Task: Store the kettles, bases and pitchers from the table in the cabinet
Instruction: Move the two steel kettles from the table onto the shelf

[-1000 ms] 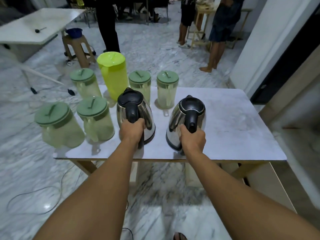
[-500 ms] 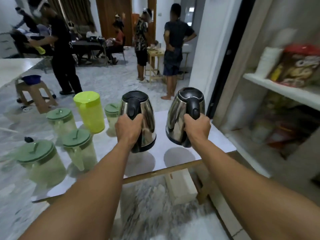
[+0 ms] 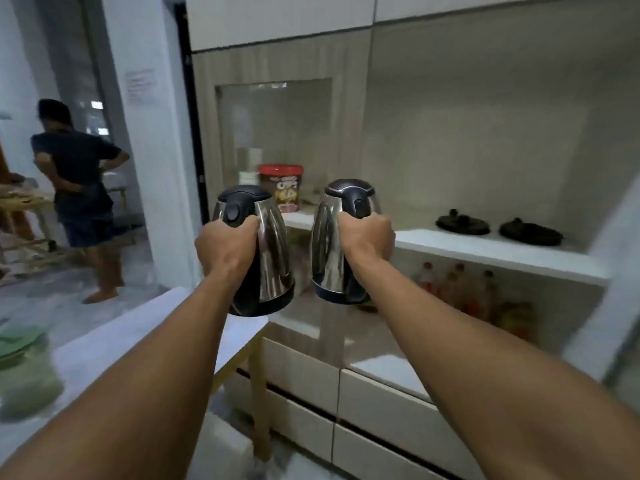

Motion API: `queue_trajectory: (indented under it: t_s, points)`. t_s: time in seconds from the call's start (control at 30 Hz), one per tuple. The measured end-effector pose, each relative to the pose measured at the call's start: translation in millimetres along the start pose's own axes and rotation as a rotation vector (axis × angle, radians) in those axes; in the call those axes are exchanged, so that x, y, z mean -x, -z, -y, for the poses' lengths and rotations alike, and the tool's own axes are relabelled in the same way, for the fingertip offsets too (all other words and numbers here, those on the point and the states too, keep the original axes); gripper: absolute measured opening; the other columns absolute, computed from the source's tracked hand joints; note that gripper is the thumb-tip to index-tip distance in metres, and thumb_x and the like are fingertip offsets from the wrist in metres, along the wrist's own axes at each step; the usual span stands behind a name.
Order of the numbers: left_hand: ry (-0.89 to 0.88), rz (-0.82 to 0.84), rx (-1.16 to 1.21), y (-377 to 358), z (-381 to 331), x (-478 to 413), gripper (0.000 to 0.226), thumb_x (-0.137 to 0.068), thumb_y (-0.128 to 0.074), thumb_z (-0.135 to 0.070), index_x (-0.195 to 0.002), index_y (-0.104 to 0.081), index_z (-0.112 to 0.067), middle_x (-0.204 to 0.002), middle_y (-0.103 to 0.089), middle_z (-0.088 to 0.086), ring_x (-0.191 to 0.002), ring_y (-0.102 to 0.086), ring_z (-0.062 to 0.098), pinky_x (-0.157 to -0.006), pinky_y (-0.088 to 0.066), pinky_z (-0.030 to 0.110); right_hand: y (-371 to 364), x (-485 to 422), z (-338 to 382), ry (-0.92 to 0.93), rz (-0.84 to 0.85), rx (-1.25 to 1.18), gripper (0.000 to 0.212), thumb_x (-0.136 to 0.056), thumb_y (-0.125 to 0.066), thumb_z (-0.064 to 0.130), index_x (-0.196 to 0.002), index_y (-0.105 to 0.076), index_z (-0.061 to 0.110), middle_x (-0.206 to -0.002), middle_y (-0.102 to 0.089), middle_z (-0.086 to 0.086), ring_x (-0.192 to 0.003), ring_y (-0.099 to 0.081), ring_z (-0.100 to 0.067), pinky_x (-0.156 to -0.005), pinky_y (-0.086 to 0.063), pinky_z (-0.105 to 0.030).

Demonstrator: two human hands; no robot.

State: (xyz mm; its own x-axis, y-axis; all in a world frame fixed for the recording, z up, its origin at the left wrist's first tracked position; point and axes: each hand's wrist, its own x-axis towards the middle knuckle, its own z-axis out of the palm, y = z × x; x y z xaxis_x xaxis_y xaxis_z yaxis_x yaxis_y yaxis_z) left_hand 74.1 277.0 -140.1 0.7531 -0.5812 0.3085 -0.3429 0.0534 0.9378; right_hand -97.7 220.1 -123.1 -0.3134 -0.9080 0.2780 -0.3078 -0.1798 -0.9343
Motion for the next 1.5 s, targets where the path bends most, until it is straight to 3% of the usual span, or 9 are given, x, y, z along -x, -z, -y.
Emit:
queue_trajectory:
  t_s: [0.17,0.33,0.53,0.8,0.9,1.0,1.13,1.33,1.5]
  points:
    - [-0.067,0.207,0.16,-98,-65,28,0.04,-0.052,-0.056,-0.051,-0.062,-0.065,-0.013,-0.068,-0.071,0.014,-0.073,-0.072,0.037,-0.069,-0.062,0.05,92,-57,-4,0.048,-0.209,0.048,0.018,-0.077,-0.063,0.029,-0.063,-0.058,0.019,-0.059,-0.055,0.004,-0.06,-0.056,-0.019,-0.051,-0.04,-0.026]
    - [-0.125,0.398,0.241,-178,-119,63,0.031,-0.06,-0.06,-0.043,-0.063,-0.065,-0.013,-0.072,-0.073,0.015,-0.074,-0.072,0.037,-0.068,-0.061,0.049,163,-111,-20,0.028,-0.383,0.091,0.017,-0.077,-0.063,0.031,-0.067,-0.06,0.017,-0.06,-0.055,0.004,-0.058,-0.054,-0.019,-0.046,-0.03,-0.023]
    - [-0.156,0.459,0.252,-285,-163,75,0.037,-0.06,-0.059,-0.047,-0.067,-0.068,-0.012,-0.07,-0.072,0.011,-0.07,-0.072,0.033,-0.068,-0.062,0.045,213,-193,-48,0.0,-0.528,0.081,0.019,-0.073,-0.065,0.031,-0.083,-0.07,0.016,-0.067,-0.061,0.002,-0.07,-0.064,-0.026,-0.057,-0.045,-0.028]
    - [-0.148,0.426,0.25,-405,-199,63,0.03,-0.077,-0.063,-0.04,-0.077,-0.069,-0.01,-0.078,-0.073,0.009,-0.074,-0.071,0.028,-0.064,-0.054,0.032,253,-300,-67,0.02,-0.54,0.059,0.014,-0.072,-0.064,0.029,-0.068,-0.064,0.016,-0.066,-0.063,0.001,-0.065,-0.062,-0.022,-0.059,-0.052,-0.031]
    - [-0.15,0.417,0.235,-439,-201,60,0.027,-0.078,-0.064,-0.039,-0.07,-0.066,-0.012,-0.078,-0.073,0.009,-0.072,-0.07,0.027,-0.062,-0.053,0.031,258,-330,-78,0.03,-0.522,0.076,0.014,-0.073,-0.064,0.028,-0.068,-0.063,0.015,-0.062,-0.059,0.003,-0.06,-0.059,-0.02,-0.053,-0.046,-0.027]
    - [-0.137,0.416,0.224,-470,-201,51,0.029,-0.076,-0.064,-0.037,-0.077,-0.068,-0.009,-0.081,-0.073,0.01,-0.076,-0.07,0.027,-0.064,-0.056,0.033,258,-359,-88,0.022,-0.489,0.06,0.018,-0.076,-0.063,0.029,-0.076,-0.059,0.011,-0.065,-0.057,0.001,-0.061,-0.057,-0.022,-0.061,-0.047,-0.031]
    - [-0.166,0.427,0.195,-510,-200,38,0.036,-0.08,-0.066,-0.04,-0.087,-0.072,-0.006,-0.088,-0.073,0.011,-0.082,-0.07,0.028,-0.073,-0.057,0.037,254,-398,-97,0.024,-0.517,0.011,0.013,-0.07,-0.066,0.025,-0.062,-0.059,0.017,-0.056,-0.054,0.004,-0.059,-0.058,-0.022,-0.057,-0.048,-0.031]
    - [-0.153,0.425,0.194,-549,-194,18,0.031,-0.082,-0.064,-0.035,-0.061,-0.054,-0.016,-0.075,-0.064,0.007,-0.079,-0.069,0.028,-0.062,-0.049,0.031,243,-439,-114,0.019,-0.522,0.032,0.026,-0.07,-0.066,0.023,-0.052,-0.05,0.017,-0.05,-0.047,0.004,-0.05,-0.048,-0.019,-0.053,-0.042,-0.029]
    - [-0.142,0.472,0.212,-574,-179,5,0.032,-0.083,-0.064,-0.038,-0.064,-0.058,-0.014,-0.076,-0.068,0.01,-0.075,-0.07,0.028,-0.068,-0.06,0.037,234,-464,-132,-0.039,-0.54,0.064,0.017,-0.067,-0.067,0.031,-0.062,-0.057,0.018,-0.065,-0.063,-0.002,-0.069,-0.067,-0.029,-0.063,-0.055,-0.036]
